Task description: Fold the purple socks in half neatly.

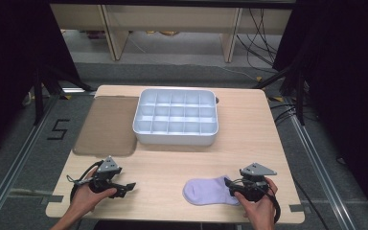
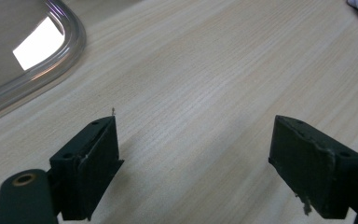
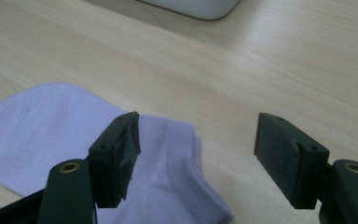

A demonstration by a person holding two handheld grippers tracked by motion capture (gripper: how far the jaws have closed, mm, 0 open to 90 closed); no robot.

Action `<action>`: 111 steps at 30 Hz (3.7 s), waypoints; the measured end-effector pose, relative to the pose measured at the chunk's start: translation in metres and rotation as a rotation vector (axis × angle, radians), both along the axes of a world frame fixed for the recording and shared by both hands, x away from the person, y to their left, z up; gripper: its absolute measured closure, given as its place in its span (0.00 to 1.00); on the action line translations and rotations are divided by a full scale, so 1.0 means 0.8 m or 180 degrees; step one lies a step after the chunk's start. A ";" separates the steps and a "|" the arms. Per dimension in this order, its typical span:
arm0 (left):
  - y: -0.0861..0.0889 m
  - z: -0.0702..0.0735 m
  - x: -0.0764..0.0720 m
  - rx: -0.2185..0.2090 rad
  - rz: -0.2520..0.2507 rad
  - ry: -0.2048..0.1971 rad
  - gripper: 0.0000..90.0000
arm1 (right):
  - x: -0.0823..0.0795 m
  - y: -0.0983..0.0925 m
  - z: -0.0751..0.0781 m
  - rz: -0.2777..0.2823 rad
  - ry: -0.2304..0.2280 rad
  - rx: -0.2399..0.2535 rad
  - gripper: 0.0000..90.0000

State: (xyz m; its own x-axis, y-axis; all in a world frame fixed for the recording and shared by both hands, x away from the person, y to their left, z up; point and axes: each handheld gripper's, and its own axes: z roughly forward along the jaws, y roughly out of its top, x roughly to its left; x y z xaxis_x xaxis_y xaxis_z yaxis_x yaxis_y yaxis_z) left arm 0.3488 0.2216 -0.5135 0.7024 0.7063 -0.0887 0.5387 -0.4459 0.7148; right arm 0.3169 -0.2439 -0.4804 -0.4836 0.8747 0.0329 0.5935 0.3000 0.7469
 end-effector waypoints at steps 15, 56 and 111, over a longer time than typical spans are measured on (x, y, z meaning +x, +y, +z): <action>-0.002 0.000 -0.001 0.0010 -0.0013 -0.0006 0.17 | -0.004 0.016 0.002 0.0324 -0.0007 0.0005 0.54; -0.005 -0.001 -0.001 -0.0045 0.0021 0.0009 0.17 | -0.012 0.094 -0.009 0.1093 0.0191 -0.0261 1.00; -0.033 0.005 -0.019 -0.0300 -0.0259 0.0196 0.28 | 0.001 0.242 -0.030 0.1741 0.0278 -0.0306 1.00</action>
